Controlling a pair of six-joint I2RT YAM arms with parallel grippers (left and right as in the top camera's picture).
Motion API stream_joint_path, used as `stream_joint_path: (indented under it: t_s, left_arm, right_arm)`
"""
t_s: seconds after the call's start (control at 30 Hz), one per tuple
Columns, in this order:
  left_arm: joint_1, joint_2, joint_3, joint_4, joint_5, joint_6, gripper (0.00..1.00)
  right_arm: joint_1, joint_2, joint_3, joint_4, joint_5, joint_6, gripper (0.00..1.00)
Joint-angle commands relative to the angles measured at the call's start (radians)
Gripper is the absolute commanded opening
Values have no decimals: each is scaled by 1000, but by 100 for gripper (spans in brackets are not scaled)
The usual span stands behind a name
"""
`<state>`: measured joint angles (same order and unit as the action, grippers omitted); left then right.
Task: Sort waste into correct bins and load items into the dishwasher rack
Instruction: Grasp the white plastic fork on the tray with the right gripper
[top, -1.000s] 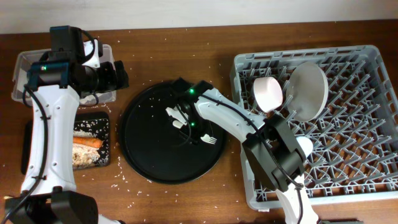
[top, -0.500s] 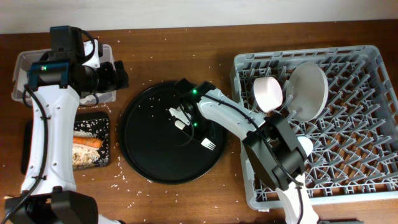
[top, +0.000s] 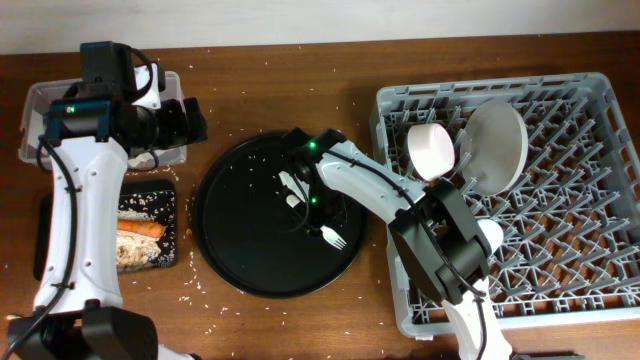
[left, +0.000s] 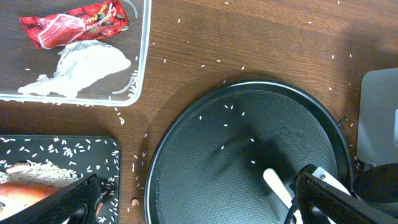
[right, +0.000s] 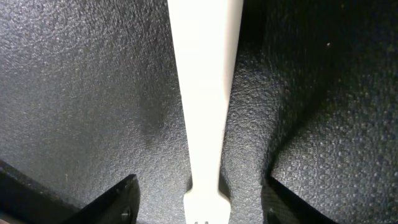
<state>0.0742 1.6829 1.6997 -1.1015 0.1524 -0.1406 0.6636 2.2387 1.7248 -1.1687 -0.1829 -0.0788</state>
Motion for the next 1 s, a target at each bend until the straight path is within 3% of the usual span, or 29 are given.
stream_joint_path:
  t_s: [0.0,0.13,0.27,0.37,0.53,0.8,0.9,0.97]
  left_arm:
    - [1,-6,-4,2,-3,-1,99]
    - [1,-6,-4,2,-3,-1,99]
    - [1,-6,-4,2,-3,-1,99]
    - [1,-6,-4,2,-3,-1,99]
    - [1,-6,-4,2,-3,-1,99]
    - [1,-6,-4,2,-3,-1,99]
    - [1,-6,-4,2,-3,-1,99]
    - [1,-6,-4,2,-3,-1,99]
  right_arm:
    - [13,25,3,13,-12,11,65]
    - [40,61,5,10,54,60,64]
    - [43,61,6,10,109,127,21]
    - [43,61,6,11,121,148,12]
    - [42,60,63,-36,121,147,4]
    - [42,58,335,-205,116,144,5]
    - [43,59,293,-192,105,178,44]
    - [43,59,212,-177,97,251,52]
